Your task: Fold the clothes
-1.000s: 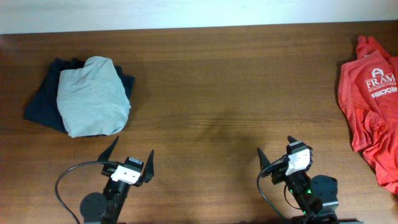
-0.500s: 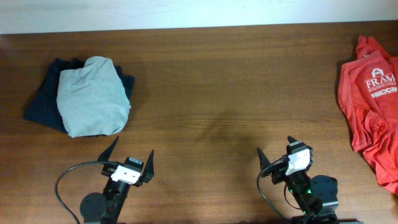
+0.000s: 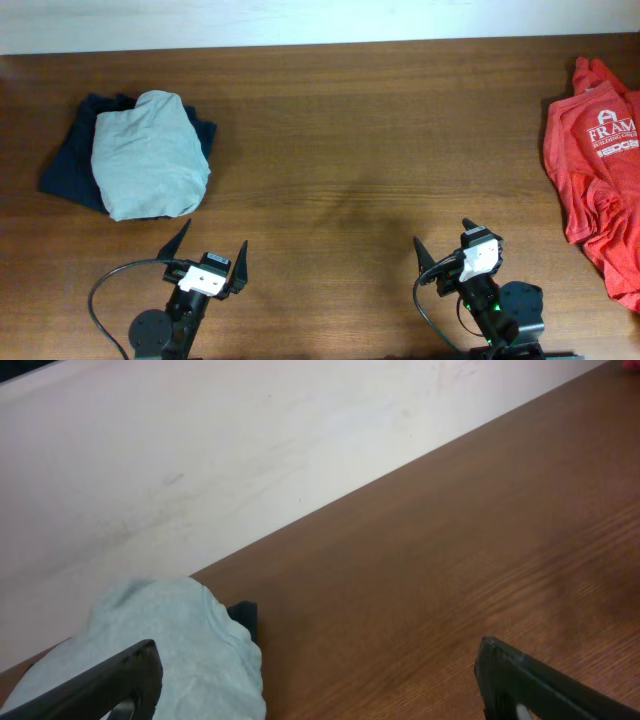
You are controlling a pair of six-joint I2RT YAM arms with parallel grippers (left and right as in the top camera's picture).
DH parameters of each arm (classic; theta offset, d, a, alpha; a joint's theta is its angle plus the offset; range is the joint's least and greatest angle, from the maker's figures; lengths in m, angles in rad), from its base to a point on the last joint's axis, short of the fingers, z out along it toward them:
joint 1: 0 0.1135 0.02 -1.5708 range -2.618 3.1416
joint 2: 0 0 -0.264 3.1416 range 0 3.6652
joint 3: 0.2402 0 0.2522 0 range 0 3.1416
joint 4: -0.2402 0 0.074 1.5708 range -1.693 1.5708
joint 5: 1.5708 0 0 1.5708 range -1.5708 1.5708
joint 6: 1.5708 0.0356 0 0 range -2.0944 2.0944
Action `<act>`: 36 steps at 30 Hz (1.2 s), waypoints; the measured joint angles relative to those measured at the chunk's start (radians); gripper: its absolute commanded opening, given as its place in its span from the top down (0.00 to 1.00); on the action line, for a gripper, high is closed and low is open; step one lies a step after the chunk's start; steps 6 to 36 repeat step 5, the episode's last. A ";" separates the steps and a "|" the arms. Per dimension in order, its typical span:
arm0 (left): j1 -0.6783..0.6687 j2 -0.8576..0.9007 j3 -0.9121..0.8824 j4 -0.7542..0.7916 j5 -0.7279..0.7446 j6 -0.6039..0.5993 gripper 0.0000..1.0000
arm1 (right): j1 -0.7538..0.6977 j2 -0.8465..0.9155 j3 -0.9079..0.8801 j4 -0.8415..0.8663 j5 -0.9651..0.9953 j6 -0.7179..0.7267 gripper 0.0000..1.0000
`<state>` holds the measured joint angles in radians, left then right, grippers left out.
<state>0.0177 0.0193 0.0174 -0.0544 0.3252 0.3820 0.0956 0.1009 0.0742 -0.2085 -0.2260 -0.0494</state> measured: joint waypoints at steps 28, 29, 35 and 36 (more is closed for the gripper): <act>0.000 0.000 0.000 0.000 0.000 0.000 0.01 | 0.000 0.000 0.000 0.000 0.000 0.001 0.02; 0.000 0.000 0.000 0.000 0.000 0.000 0.01 | 0.000 0.000 0.000 0.000 0.000 0.001 0.02; 0.000 0.000 0.000 0.000 0.000 0.000 0.01 | 0.000 0.000 0.000 0.000 0.000 0.001 0.02; 0.000 0.000 0.000 0.000 0.000 0.000 0.01 | 0.000 0.000 0.000 0.000 0.000 0.001 0.02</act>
